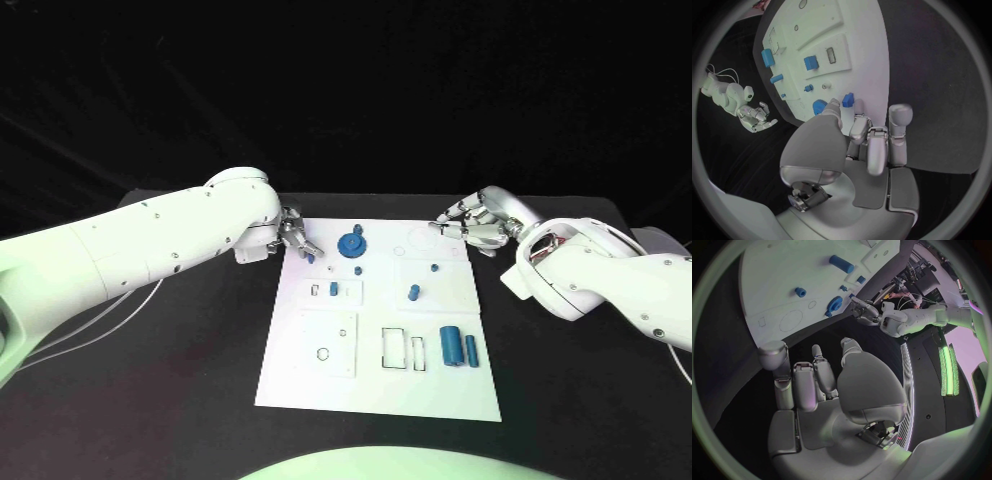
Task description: Assemble the parts on the task board
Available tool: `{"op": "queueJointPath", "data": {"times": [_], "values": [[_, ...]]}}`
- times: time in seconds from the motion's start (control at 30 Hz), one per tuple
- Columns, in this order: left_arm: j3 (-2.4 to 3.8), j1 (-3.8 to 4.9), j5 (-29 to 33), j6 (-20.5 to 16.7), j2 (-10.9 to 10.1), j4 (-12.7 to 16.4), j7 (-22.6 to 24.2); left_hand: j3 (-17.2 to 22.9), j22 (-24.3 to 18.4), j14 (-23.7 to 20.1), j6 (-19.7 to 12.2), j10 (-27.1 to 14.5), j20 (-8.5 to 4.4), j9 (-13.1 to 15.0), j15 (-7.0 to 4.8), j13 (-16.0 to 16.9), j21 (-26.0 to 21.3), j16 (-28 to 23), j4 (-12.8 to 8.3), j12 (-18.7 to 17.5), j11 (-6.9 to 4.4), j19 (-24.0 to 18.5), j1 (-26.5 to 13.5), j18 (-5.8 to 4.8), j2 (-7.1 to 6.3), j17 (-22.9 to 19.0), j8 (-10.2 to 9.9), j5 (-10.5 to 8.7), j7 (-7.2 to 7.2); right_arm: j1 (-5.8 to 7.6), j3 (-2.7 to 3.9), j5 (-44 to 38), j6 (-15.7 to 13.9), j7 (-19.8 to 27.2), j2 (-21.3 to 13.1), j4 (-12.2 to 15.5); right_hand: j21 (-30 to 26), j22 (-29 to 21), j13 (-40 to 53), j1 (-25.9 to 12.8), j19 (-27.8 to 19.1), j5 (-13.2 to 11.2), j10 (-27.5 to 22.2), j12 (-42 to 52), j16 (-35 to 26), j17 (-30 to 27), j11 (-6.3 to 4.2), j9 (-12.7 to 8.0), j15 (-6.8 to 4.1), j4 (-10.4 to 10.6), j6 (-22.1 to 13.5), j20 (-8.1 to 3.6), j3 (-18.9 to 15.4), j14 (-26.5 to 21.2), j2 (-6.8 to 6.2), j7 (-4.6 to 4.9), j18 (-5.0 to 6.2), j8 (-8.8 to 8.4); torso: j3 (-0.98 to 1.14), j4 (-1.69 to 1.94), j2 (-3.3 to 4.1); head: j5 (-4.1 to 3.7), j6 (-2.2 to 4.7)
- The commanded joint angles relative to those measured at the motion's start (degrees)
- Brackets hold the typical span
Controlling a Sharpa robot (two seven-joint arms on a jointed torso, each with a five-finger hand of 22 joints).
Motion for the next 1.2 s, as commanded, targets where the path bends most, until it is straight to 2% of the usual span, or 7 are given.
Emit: {"op": "queueJointPath", "data": {"times": [0.03,0.67,0.87,1.0,1.1,1.17,1.2], "values": [[0.03,-0.04,0.6,0.1,0.2,0.1,-0.1,0.5,0.1,5.0,0.3,0.2,-0.24,0.1,-0.38,0.1,0.3,0.3,0.1,-0.2,-0.2,0.2,0.9,-1.19,0.16,11.8,0.1,0.14,-0.36,-0.06,0.01,-0.2,0.1,0.5,0.0,0.0,-0.4,0.0,0.1,-0.5,-0.1,0.3,-0.3,0.0,-0.3,0.1,0.1,0.1,-0.44,0.0,0.0,-0.03,-0.4,2.3,0.26,-0.17,0.56,0.26,0.03,-0.02,0.02,-0.07,-0.06],[0.18,-0.01,1.3,-1.1,-0.2,0.9,-0.7,2.0,0.3,5.0,0.8,0.5,-0.4,0.9,-0.73,0.0,0.6,0.3,0.0,-0.3,-0.64,0.1,3.6,-1.19,1.35,11.8,0.3,0.19,-0.86,-0.08,0.01,-0.1,0.3,0.5,0.0,-0.1,-0.4,0.0,0.1,-0.5,-0.1,0.3,-0.3,0.0,-0.3,0.1,0.1,0.1,-0.44,0.0,0.0,-0.03,-0.4,2.3,0.26,-0.17,0.56,0.26,0.08,-0.05,0.0,-0.24,-0.39],[0.2,0.0,2.8,-0.5,-0.3,0.9,-1.1,5.9,0.4,5.0,0.6,0.6,-0.73,2.3,-1.29,0.2,0.7,0.3,-0.4,-0.6,-1.23,-0.1,8.6,-1.17,2.91,11.8,0.9,0.4,-1.5,-0.08,0.01,0.0,0.4,0.6,0.0,-0.1,-0.5,-0.1,0.1,-0.4,-0.1,0.5,-0.2,0.0,-0.4,0.0,0.09,0.1,-0.45,-0.1,0.0,-0.03,-0.4,2.2,0.4,-0.18,0.56,0.28,0.04,-0.03,0.01,-0.24,-0.47],[0.2,0.01,3.3,0.0,-0.4,0.9,-1.2,10.1,0.5,5.0,-0.2,0.5,-0.97,3.1,-1.58,0.1,0.8,0.3,-1.6,-1.0,-1.52,-0.1,13.1,-1.19,3.15,11.8,1.1,0.65,-1.74,-0.08,0.01,0.1,0.4,0.7,0.0,-0.1,-0.5,0.0,0.1,-0.4,-0.1,0.6,-0.2,0.0,-0.4,0.0,0.09,0.1,-0.45,-0.1,0.0,-0.03,-0.3,2.3,0.47,-0.18,0.56,0.29,0.03,-0.04,-0.01,-0.27,-0.55],[0.2,0.01,3.5,0.3,-0.4,0.9,-1.3,15.3,0.5,5.0,-1.1,0.3,-1.09,3.9,-1.43,-0.3,0.8,0.2,-2.1,-1.6,-1.27,-0.3,16.1,-1.2,2.24,11.7,1.3,0.75,-1.33,-0.08,0.01,0.1,0.4,0.7,0.0,-0.1,-0.5,0.0,0.1,-0.3,-0.1,0.7,-0.2,0.0,-0.4,0.0,0.08,0.1,-0.45,-0.1,0.0,-0.03,-0.3,2.3,0.57,-0.19,0.56,0.3,0.02,0.0,-0.03,-0.26,-0.59],[0.2,0.01,3.6,0.4,-0.4,0.8,-1.4,20.3,0.5,5.0,-1.6,0.1,-0.97,5.0,-0.96,-0.9,0.8,0.2,-1.2,-2.2,-0.94,-0.4,16.2,-1.18,-0.17,11.8,1.7,0.58,-0.97,-0.08,0.01,0.1,0.3,0.7,0.0,-0.1,-0.5,0.0,0.1,-0.3,-0.1,0.7,-0.2,0.0,-0.4,0.0,0.08,0.1,-0.45,-0.1,0.0,-0.03,-0.3,2.3,0.57,-0.19,0.56,0.3,0.02,0.01,-0.01,-0.27,-0.57],[0.2,0.01,3.7,0.5,-0.4,0.8,-1.4,21.8,0.6,5.0,-1.7,0.1,-0.91,5.3,-0.96,-1.1,0.9,0.2,-1.0,-2.3,-0.93,-0.5,16.1,-1.17,-0.76,11.7,1.8,0.62,-0.98,-0.08,0.01,0.1,0.3,0.7,0.0,-0.1,-0.5,0.0,0.1,-0.3,-0.1,0.7,-0.2,0.0,-0.4,0.0,0.08,0.1,-0.45,-0.1,0.0,-0.03,-0.3,2.3,0.57,-0.19,0.56,0.3,0.04,0.01,-0.01,-0.28,-0.57]]}}
